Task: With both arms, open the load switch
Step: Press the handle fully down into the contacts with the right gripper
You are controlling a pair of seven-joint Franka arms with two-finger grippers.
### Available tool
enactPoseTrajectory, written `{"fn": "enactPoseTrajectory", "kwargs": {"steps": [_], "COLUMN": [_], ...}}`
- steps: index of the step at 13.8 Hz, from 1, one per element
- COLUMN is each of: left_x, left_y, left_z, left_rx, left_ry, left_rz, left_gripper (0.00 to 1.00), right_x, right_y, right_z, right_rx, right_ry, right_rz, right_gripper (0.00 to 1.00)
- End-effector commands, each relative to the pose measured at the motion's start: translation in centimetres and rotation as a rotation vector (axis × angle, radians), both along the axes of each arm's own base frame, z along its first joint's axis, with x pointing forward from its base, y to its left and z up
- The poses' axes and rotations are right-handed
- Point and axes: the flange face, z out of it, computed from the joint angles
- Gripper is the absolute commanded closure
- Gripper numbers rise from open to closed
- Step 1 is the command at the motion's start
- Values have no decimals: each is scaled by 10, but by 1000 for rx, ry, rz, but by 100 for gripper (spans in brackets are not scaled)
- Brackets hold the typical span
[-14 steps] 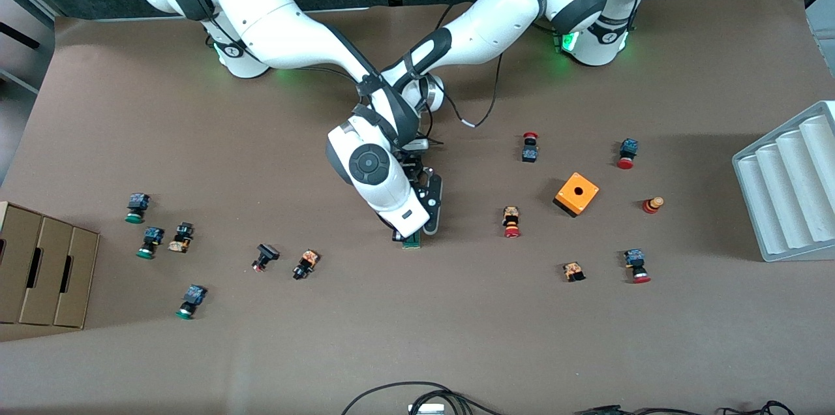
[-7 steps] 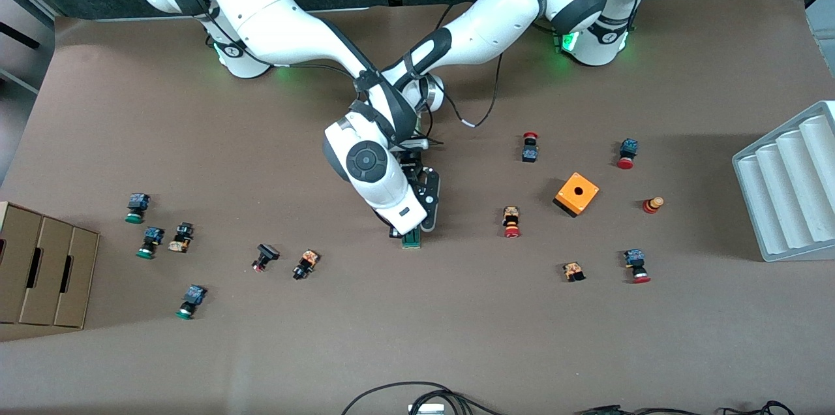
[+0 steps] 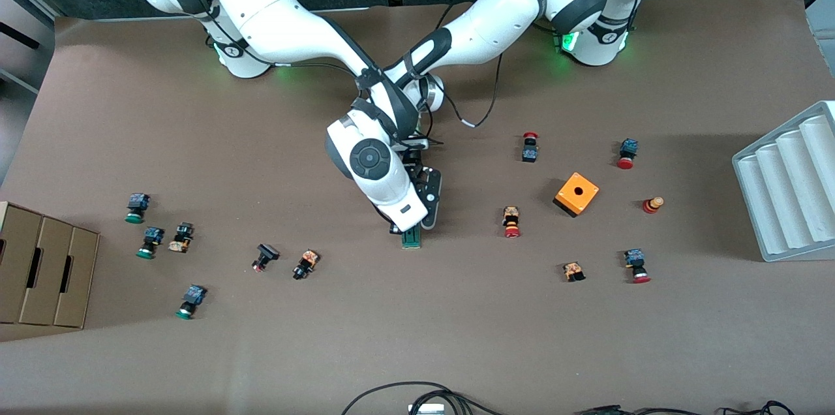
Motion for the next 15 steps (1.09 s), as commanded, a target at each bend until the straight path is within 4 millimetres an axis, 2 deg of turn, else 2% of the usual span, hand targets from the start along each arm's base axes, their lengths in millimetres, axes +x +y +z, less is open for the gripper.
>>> {"fn": "enactPoseTrajectory", "kwargs": {"steps": [1,15], "left_x": [4,5], "left_y": [-5,-5], "left_z": [-8,-8], "left_rx": [10,11], "left_ry": [14,13], "left_rz": [-24,-23], "left_gripper": [56,56], "right_x": [-10,-19], "right_y": [0,4], "right_z": [4,-4], "right_rx": [-27,-43], "right_ry": [11,32], "right_rz": [-15,-47], "right_gripper": [63,63]}}
